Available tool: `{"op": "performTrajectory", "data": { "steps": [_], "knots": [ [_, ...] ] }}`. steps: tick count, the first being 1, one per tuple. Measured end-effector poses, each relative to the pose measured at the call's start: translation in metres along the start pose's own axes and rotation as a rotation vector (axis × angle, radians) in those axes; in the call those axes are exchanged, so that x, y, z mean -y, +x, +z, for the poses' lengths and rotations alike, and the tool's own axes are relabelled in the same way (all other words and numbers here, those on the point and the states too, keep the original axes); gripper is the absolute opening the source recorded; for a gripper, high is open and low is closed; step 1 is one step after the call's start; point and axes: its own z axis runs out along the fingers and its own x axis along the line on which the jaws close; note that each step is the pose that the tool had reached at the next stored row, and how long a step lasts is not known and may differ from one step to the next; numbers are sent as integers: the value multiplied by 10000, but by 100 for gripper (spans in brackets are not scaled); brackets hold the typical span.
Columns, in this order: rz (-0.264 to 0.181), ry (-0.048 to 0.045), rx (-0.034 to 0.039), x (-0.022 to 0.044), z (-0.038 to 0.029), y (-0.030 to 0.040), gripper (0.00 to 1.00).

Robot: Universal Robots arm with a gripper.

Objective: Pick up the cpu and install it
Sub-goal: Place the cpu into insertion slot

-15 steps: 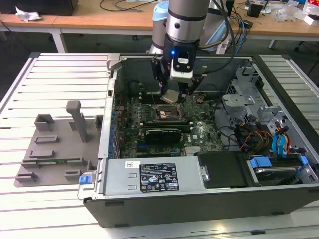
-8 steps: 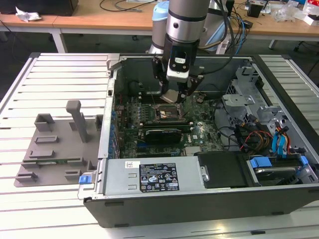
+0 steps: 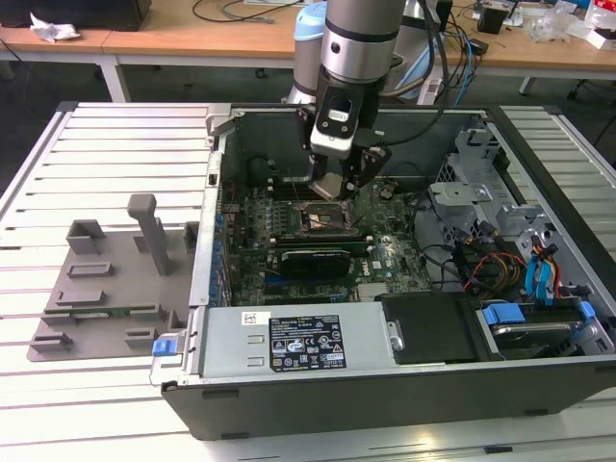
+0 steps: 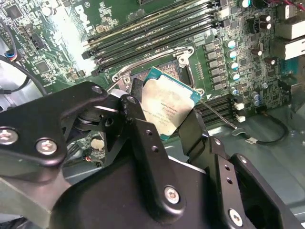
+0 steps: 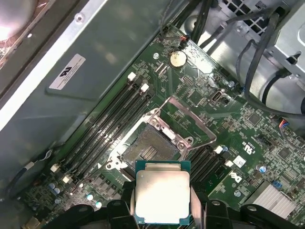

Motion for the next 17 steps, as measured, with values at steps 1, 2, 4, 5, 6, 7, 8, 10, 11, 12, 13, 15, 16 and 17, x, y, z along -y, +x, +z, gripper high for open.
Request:
{"op": "performTrajectory", "data": {
  "steps": [1,2,4,5,6,7,8,10,11,12,13,15,16,17],
  "knots": [
    [136,-3,-4,0,0,0,55],
    [213,-4,-6,0,0,0,55],
    [460,-11,-13,0,1,0,55],
    [583,-13,-16,0,1,0,55],
    [661,-15,-18,0,1,0,55],
    [729,-17,-20,0,2,0,55],
    [783,-18,-21,0,2,0,55],
    [1022,-23,-28,0,2,0,55],
    [1122,-26,-31,0,2,0,55],
    [1223,-28,-33,0,2,0,55],
    [1288,-29,-35,0,2,0,55],
    [1483,-35,-40,0,3,0,55],
    [1577,-36,-42,0,3,0,55],
    [1694,-39,-46,0,3,0,55]
  ]
}}
